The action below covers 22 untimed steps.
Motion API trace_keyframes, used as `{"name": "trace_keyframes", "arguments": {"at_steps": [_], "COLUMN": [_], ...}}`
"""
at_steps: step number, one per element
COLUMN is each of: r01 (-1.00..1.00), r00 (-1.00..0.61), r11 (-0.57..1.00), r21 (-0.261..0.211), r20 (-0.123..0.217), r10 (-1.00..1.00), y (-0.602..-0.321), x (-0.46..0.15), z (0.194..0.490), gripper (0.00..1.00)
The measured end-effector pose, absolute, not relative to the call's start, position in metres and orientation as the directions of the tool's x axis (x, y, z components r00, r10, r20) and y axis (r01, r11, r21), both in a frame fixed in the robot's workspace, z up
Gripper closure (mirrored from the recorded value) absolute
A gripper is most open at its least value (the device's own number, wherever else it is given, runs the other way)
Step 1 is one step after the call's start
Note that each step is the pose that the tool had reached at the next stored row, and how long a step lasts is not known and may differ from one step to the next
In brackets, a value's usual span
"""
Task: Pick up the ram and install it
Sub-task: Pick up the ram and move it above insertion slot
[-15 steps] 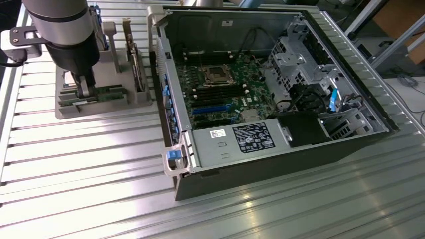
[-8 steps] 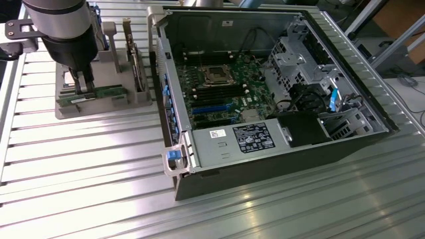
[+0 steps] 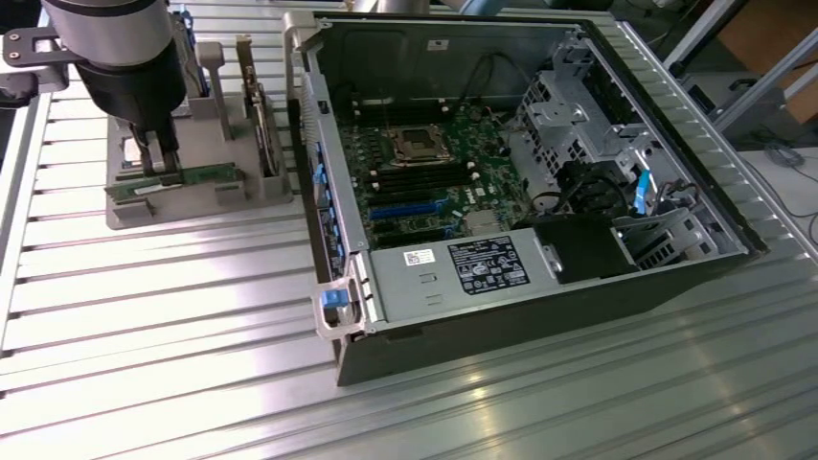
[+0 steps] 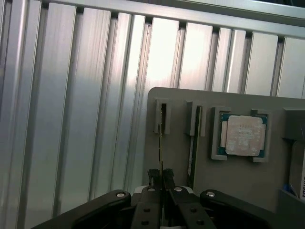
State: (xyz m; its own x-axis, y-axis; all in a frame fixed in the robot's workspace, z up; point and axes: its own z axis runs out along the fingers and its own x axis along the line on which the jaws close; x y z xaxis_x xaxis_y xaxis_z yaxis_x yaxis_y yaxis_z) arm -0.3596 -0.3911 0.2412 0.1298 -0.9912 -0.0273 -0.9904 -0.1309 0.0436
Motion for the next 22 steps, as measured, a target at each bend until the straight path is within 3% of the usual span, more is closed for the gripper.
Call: {"name": "trace_keyframes", "arguments": {"at_steps": [22], "r01": [-0.991], "r00": [0.124], "r11": [-0.125], "r21": [0.043], "r20": [-0.028], "r10": [-0.992], "y": [-0.391], "x": [-0.358], "z": [0.253], "gripper": [0.87]}}
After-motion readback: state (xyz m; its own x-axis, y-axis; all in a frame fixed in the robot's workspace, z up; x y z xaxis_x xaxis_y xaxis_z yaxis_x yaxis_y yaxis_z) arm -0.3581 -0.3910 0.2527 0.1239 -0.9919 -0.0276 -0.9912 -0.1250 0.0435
